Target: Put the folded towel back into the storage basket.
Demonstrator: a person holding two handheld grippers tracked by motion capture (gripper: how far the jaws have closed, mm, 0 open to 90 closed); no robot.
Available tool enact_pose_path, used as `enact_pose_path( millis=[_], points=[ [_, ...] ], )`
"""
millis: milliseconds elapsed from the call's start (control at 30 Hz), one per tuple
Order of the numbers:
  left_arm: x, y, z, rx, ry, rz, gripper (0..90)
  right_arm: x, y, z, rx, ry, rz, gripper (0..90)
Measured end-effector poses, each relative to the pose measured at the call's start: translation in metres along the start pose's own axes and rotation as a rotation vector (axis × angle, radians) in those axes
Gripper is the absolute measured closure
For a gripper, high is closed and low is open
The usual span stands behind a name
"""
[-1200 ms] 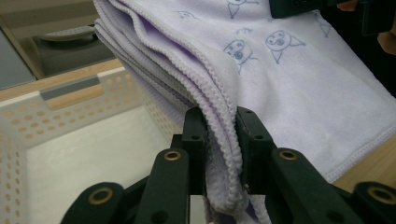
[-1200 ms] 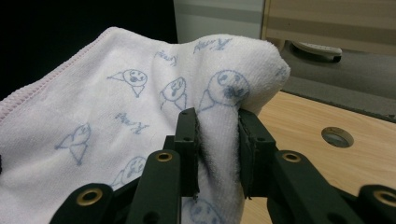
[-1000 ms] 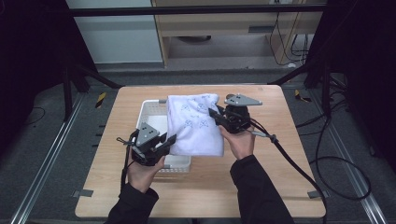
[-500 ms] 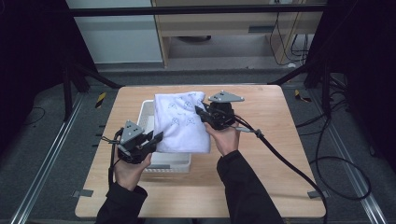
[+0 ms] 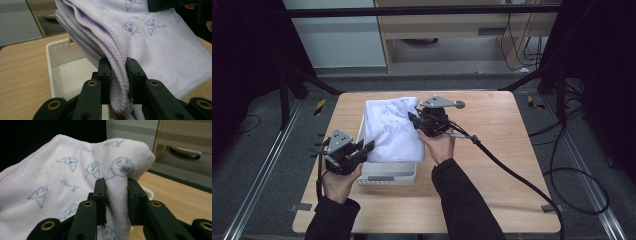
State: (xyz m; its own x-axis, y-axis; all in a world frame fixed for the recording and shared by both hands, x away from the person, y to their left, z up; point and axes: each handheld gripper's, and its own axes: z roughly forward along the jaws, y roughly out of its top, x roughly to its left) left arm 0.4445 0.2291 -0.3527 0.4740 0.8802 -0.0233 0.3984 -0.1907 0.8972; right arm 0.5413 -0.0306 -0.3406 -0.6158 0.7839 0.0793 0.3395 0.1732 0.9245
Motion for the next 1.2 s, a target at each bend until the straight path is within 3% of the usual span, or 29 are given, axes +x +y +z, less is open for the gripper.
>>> enact_pose_path(
  millis=[333, 800, 1200],
  points=[
    [0.010, -0.005, 0.000, 0.011, 0.025, -0.004, 74.5, 0.007, 0.000, 0.015, 0.000, 0.009, 0.005, 72.0],
    [0.026, -0.016, 0.013, 0.055, 0.056, -0.016, 74.5, 0.006, -0.017, 0.042, 0.019, 0.021, 0.029, 72.0],
    [0.029, -0.025, 0.025, 0.094, 0.085, -0.006, 74.5, 0.006, -0.029, 0.059, 0.044, 0.011, 0.030, 71.7]
  ],
)
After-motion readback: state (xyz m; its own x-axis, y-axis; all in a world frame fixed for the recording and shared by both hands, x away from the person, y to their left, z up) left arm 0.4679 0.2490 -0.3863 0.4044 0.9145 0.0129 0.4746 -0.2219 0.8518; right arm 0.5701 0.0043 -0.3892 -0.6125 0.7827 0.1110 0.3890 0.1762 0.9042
